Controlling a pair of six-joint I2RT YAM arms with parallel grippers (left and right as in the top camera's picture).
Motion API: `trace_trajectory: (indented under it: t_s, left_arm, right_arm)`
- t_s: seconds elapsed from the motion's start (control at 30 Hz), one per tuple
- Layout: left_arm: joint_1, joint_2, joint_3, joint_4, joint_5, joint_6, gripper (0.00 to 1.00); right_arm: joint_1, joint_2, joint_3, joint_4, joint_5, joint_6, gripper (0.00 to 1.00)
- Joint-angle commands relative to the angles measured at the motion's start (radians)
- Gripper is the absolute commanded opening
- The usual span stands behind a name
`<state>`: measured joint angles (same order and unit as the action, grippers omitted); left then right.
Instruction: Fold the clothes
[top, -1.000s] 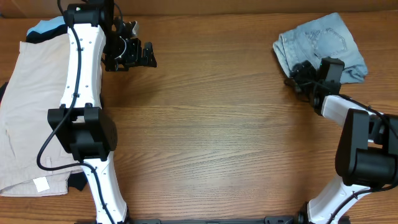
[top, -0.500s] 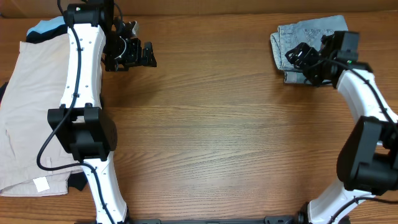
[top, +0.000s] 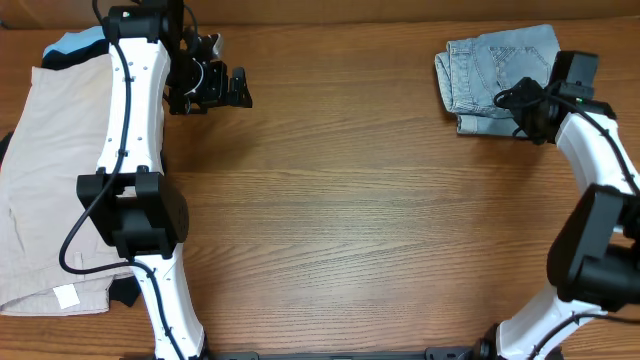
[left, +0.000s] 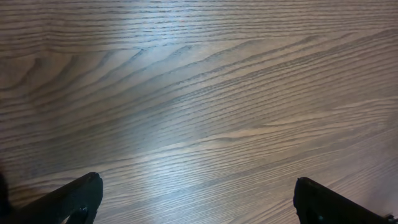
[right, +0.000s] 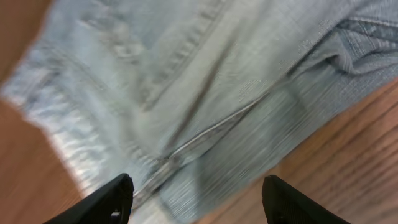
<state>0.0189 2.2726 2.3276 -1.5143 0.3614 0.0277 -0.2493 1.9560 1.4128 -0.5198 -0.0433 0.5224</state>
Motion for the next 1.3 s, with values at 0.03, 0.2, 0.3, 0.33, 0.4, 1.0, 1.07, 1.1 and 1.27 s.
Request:
trace_trajectory:
  t_s: [0.03, 0.2, 0.3, 0.33, 0.4, 1.0, 1.07, 1.1, 1.27]
  left_arm:
    - [-0.016, -0.003, 0.013, 0.009, -0.007, -0.009, 1.00]
    - [-0.016, -0.003, 0.013, 0.013, -0.007, -0.009, 1.00]
    - [-0.019, -0.003, 0.013, 0.012, -0.007, -0.009, 1.00]
    - [-0.020, -0.003, 0.013, 0.012, -0.007, -0.009, 1.00]
    - [-0.020, -0.003, 0.013, 0.011, -0.007, -0.010, 1.00]
    - [-0.021, -0.003, 0.013, 0.008, -0.007, -0.010, 1.00]
    - [-0.021, -0.003, 0.012, 0.008, -0.007, -0.010, 1.00]
    - [-0.021, -0.003, 0.013, 0.008, -0.006, -0.010, 1.00]
    - [-0.021, -0.003, 0.012, 0.008, -0.006, -0.009, 1.00]
  right_arm:
    - [-0.015, 0.076, -0.014, 0.032, 0.042, 0.010, 0.70]
    - [-0.030, 0.132, -0.014, 0.089, 0.066, 0.010, 0.70]
    - [-0.034, 0.164, -0.014, 0.134, 0.065, 0.008, 0.70]
    - [-0.034, 0.175, -0.014, 0.153, 0.065, 0.008, 0.70]
    - [-0.032, 0.199, -0.014, 0.189, 0.064, 0.005, 0.70]
    - [0.042, 0.307, -0.011, 0.460, -0.050, 0.014, 0.70]
    - [0.057, 0.307, -0.011, 0.464, -0.056, 0.031, 0.69]
    - [0.069, 0.307, -0.011, 0.465, -0.056, 0.032, 0.69]
    - [0.090, 0.307, -0.010, 0.486, -0.056, 0.033, 0.69]
